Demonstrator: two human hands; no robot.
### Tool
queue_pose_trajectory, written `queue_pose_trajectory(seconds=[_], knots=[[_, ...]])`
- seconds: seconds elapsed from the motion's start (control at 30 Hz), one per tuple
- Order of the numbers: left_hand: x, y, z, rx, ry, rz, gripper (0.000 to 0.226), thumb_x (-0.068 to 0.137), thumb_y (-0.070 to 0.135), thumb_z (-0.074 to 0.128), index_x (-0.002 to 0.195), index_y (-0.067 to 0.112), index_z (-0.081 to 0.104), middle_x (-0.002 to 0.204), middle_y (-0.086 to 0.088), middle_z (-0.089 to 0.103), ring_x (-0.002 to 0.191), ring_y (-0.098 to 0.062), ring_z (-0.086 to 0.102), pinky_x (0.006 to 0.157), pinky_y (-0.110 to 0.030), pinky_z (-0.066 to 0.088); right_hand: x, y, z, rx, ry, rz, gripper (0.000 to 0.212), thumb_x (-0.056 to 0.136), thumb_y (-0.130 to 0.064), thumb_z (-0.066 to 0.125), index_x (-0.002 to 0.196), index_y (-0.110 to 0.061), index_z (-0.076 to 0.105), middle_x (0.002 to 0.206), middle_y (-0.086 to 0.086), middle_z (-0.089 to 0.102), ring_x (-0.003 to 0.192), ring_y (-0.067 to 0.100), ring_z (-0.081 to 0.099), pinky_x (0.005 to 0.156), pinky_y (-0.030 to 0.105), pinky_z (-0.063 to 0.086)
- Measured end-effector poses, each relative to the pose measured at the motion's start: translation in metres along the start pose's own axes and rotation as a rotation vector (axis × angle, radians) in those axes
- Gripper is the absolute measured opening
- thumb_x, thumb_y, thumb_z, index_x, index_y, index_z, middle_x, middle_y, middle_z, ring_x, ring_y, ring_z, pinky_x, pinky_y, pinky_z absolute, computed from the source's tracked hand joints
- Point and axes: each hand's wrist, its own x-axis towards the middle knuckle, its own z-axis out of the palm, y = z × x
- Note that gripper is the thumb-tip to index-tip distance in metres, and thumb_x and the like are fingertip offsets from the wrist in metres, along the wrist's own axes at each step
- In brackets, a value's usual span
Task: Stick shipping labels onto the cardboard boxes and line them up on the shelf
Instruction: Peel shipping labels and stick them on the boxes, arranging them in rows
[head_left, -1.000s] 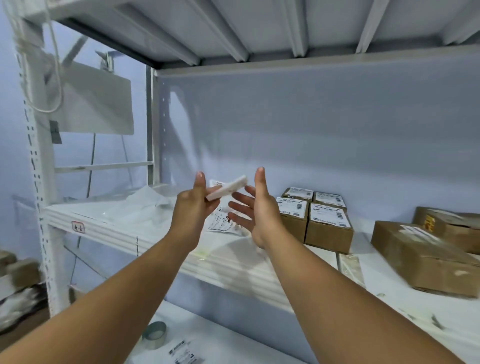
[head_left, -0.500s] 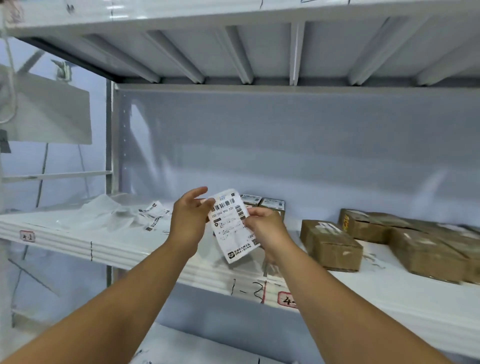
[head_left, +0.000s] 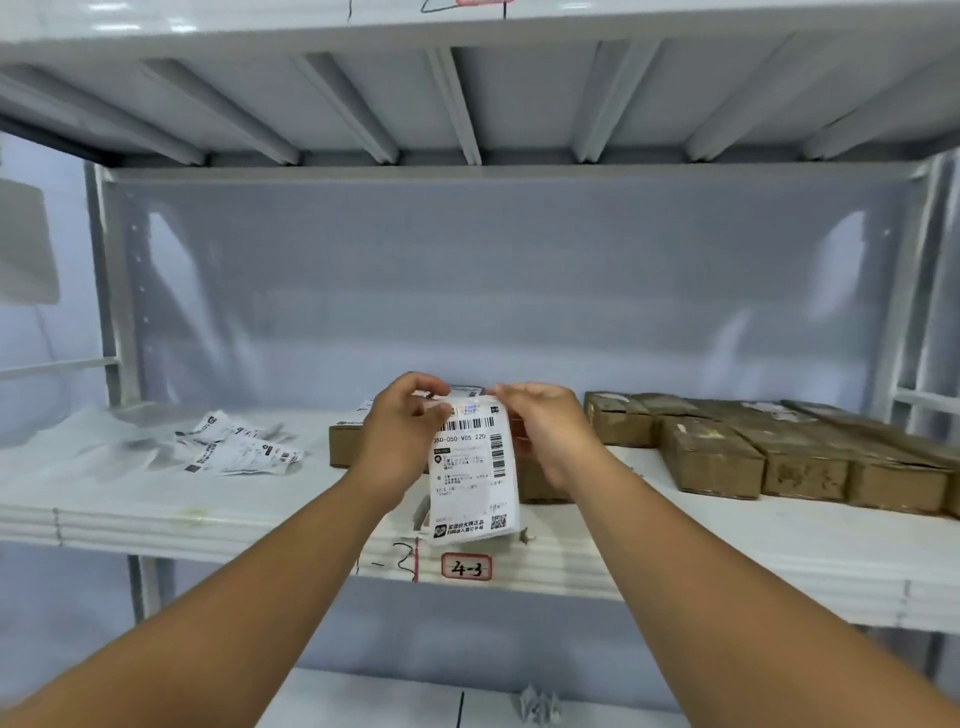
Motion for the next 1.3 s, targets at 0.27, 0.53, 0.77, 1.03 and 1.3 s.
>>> queue_pose_trajectory(seconds=[0.27, 0.53, 0.77, 1.03, 1.3], knots=[[-0.010, 0.001, 0.037, 0.477, 0.123, 0.326, 0.017, 0.086, 0.007, 0.060, 0.088, 0.023, 0.059, 0.099, 0.004, 0.044, 0.099, -0.013, 0.044, 0.080, -0.027, 0.041, -0.004, 0.001, -0.029, 0.074, -0.018, 0.000, 0.017, 0.089, 0.003, 0.058, 0.077, -0.008, 0.062, 0.072, 0.005, 0.063, 0.061, 0.012, 0.063, 0.062, 0.026, 0.057], [-0.020, 0.000, 0.056, 0.718, 0.046, 0.501, 0.017, 0.089, 0.027, 0.061, 0.105, 0.031, 0.067, 0.097, 0.009, 0.050, 0.098, -0.009, 0.048, 0.081, -0.027, 0.019, -0.004, 0.005, -0.032, 0.143, 0.009, 0.090, 0.007, 0.089, 0.001, 0.060, 0.087, -0.006, 0.062, 0.084, 0.008, 0.065, 0.071, 0.014, 0.062, 0.063, 0.021, 0.056], [-0.017, -0.001, 0.047, 0.657, 0.056, 0.501, 0.005, 0.086, 0.022, 0.066, 0.088, 0.019, 0.070, 0.095, 0.009, 0.046, 0.092, -0.008, 0.039, 0.081, -0.023, 0.021, 0.000, 0.010, -0.028, 0.178, 0.001, 0.133, 0.019, 0.090, 0.009, 0.053, 0.085, -0.008, 0.061, 0.096, 0.015, 0.064, 0.080, 0.020, 0.063, 0.067, 0.024, 0.057], [-0.028, 0.010, 0.029, 0.640, -0.051, 0.701, 0.011, 0.096, 0.014, 0.045, 0.093, 0.010, 0.055, 0.080, 0.001, 0.056, 0.078, -0.022, 0.050, 0.066, -0.034, 0.034, 0.012, 0.009, -0.025, -0.165, 0.183, 0.046, 0.036, 0.085, 0.012, 0.044, 0.074, -0.015, 0.066, 0.093, 0.011, 0.064, 0.082, 0.031, 0.064, 0.069, 0.041, 0.057], [-0.028, 0.027, 0.007, 0.304, 0.121, 0.453, 0.016, 0.089, 0.016, 0.061, 0.085, 0.025, 0.049, 0.081, 0.013, 0.059, 0.081, -0.006, 0.058, 0.061, -0.013, 0.040, 0.004, 0.001, -0.040, -0.333, 0.462, -0.064, 0.048, 0.082, 0.015, 0.029, 0.077, -0.011, 0.068, 0.082, -0.001, 0.056, 0.064, 0.004, 0.045, 0.051, 0.019, 0.038]])
